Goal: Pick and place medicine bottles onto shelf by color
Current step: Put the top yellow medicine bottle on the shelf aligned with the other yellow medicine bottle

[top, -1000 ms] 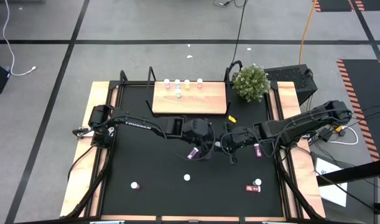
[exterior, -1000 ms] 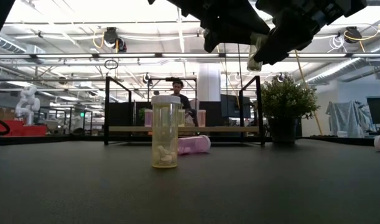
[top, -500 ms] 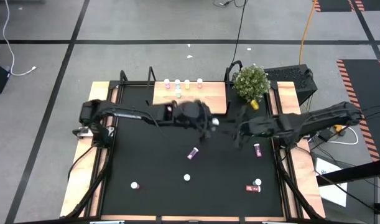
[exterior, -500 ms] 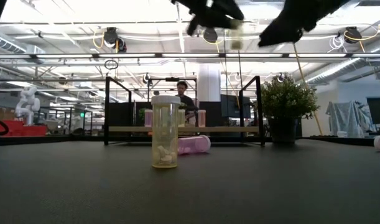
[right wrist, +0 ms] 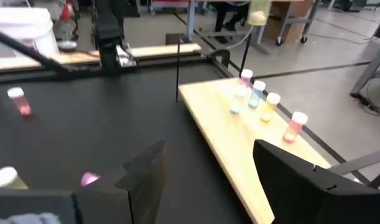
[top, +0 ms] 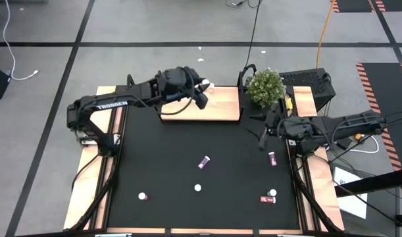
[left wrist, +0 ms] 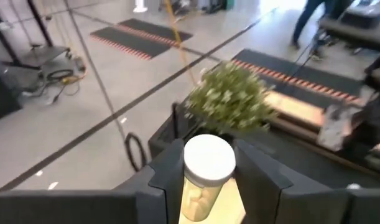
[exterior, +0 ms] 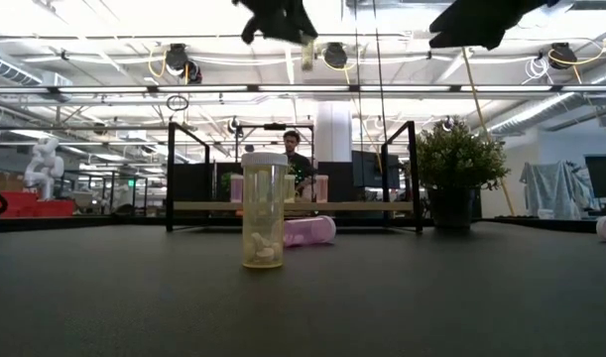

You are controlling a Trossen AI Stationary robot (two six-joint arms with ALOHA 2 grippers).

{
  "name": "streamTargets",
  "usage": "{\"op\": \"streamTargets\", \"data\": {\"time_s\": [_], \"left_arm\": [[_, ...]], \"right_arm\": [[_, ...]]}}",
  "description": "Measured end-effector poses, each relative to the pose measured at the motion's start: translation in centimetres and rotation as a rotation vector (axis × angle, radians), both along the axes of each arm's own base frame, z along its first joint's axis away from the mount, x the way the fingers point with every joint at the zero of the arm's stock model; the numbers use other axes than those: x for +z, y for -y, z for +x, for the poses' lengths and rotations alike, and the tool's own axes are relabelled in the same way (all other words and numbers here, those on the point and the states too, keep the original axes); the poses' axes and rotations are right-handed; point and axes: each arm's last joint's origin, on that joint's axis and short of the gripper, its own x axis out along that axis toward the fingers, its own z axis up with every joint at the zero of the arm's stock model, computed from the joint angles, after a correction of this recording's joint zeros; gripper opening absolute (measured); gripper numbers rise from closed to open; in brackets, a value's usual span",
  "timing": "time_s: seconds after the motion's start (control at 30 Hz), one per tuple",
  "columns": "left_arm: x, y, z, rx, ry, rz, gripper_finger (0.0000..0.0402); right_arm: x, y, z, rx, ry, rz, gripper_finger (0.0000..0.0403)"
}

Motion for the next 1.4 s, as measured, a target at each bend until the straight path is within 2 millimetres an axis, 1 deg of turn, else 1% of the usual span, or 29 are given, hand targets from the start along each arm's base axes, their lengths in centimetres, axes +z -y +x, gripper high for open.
{"op": "streamTargets", "data": {"time_s": [0.07, 0.13, 0.2, 0.37, 0.5, 0.6, 0.67, 0.77, 0.83, 0.9, 1.0, 1.13, 1.23, 1.33, 1.4], "left_arm": [[-1.5, -0.6, 0.5, 0.010, -0.027, -0.004, 0.0127], [-3.3, -1.2, 0.5, 0.026, -0.068, -0.019, 0.0130], [-4.8, -1.7, 0.4, 0.045, -0.052, -0.023, 0.0131], [-8.4, -3.1, -0.3, 0.080, -0.014, -0.035, 0.0129], [-10.4, -3.8, -0.7, 0.074, 0.028, 0.005, 0.0125], [-12.3, -4.4, -1.4, 0.065, -0.001, 0.038, 0.0127], [-13.0, -4.8, -1.8, 0.022, -0.004, 0.048, 0.0129], [-13.8, -5.3, -2.3, -0.105, 0.023, 0.017, 0.0130], [-13.6, -5.2, -2.2, -0.219, 0.084, -0.013, 0.0130], [-12.7, -4.9, -1.9, -0.338, 0.176, -0.011, 0.0130], [-11.0, -4.4, -1.5, -0.458, 0.332, -0.029, 0.0130], [-8.9, -3.6, -1.4, -0.579, 0.540, -0.069, 0.0131], [-7.9, -2.8, -1.4, -0.650, 0.634, -0.113, 0.0131], [-7.3, -2.1, -1.3, -0.692, 0.695, -0.127, 0.0131], [-7.0, -1.6, -1.3, -0.713, 0.726, -0.131, 0.0131]], "right_arm": [[-0.7, 0.0, 0.2, -0.002, -0.019, 0.004, 0.0232], [-1.1, 0.0, 0.2, -0.006, -0.027, 0.013, 0.0232], [-1.4, 0.0, 0.2, -0.008, -0.038, 0.016, 0.0231], [-1.4, 0.0, 0.2, -0.011, -0.034, 0.014, 0.0231], [-1.4, 0.0, 0.2, -0.032, -0.035, -0.001, 0.0231], [-1.4, 0.1, 0.1, -0.058, -0.034, -0.006, 0.0231], [-1.4, 0.2, 0.1, -0.087, -0.023, 0.002, 0.0231], [-1.3, 0.2, 0.2, -0.091, -0.015, 0.006, 0.0231], [-1.2, 0.1, 0.6, -0.090, 0.011, 0.009, 0.0231], [-1.0, 0.1, 1.2, -0.085, 0.048, 0.024, 0.0231], [-0.6, 0.3, 2.8, -0.046, 0.136, 0.068, 0.0231], [0.2, 1.0, 4.6, -0.072, 0.288, 0.084, 0.0231], [1.2, 1.8, 5.4, -0.089, 0.429, 0.072, 0.0231], [1.9, 2.5, 5.9, -0.028, 0.523, 0.078, 0.0231], [1.9, 3.0, 6.4, 0.042, 0.539, 0.085, 0.0231]]}}
